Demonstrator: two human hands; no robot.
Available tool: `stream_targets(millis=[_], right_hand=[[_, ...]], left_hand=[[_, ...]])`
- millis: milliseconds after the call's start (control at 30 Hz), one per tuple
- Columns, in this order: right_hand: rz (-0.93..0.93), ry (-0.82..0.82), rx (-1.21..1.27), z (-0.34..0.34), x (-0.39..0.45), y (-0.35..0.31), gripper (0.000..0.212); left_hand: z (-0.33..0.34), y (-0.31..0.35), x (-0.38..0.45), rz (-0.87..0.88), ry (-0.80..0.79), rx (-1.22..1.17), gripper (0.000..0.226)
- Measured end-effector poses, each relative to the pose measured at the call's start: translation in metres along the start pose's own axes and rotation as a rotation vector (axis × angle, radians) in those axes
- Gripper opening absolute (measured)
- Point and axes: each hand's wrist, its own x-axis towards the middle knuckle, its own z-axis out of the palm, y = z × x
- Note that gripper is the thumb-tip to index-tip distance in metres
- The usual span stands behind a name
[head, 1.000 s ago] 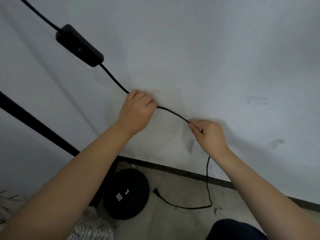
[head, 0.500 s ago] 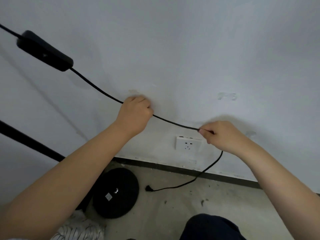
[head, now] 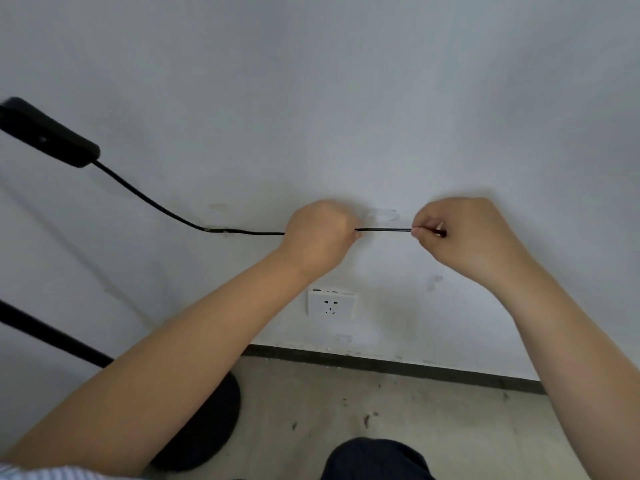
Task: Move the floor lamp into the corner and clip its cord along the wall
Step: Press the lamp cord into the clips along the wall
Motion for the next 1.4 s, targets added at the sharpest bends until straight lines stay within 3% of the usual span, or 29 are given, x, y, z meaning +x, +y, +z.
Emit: stream_targets(millis=[100,300,433,467,567,733,833,967,1100,1267,1400], right_hand=[[-0.045,0.083,-0.05,0.001,0.006,-0.001,0.013],[-0.109,0.156,-0.128,0.006,0.019,-0.004,0.018],[-0.1,0.245,-0.111,0.009,0.023,-0.002,0.017],[-0.094,0.288,-0.085,0.01,0.023,-0.001,0.016],[-0.095,0.385,0.028,0.015,0.016,0.003,0.01],[-0.112,0.489,0.159,0.024,0.007,0.024,0.008],[-0.089,0.54,0.258,0.03,-0.001,0.041,0.007],[0.035,0.496,0.43,0.037,-0.016,0.071,0.005],[0.122,0.35,0.524,0.052,-0.038,0.107,0.006],[0.245,0.231,0.657,0.076,-0.063,0.136,0.014],[0.3,0.2,0.666,0.093,-0.072,0.147,0.012]], left_hand=[[0.002,0.0,0.003,-0.063,-0.007,-0.086,0.024],[0.009,0.008,0.006,-0.062,-0.06,0.026,0.022],[0.002,0.013,0.005,-0.098,0.085,0.004,0.007],[-0.002,0.014,0.005,-0.083,0.13,0.006,0.005],[-0.009,0.017,0.004,-0.025,0.22,0.03,0.031],[-0.003,0.024,0.006,0.181,0.334,0.025,0.022],[0.005,0.029,0.011,0.348,0.414,0.043,0.036],[0.017,0.037,0.019,0.374,0.521,0.055,0.031],[0.026,0.04,0.026,0.388,0.626,0.142,0.02],[0.036,0.052,0.024,0.501,0.586,0.234,0.025],[0.054,0.072,0.026,0.582,0.478,0.244,0.049]])
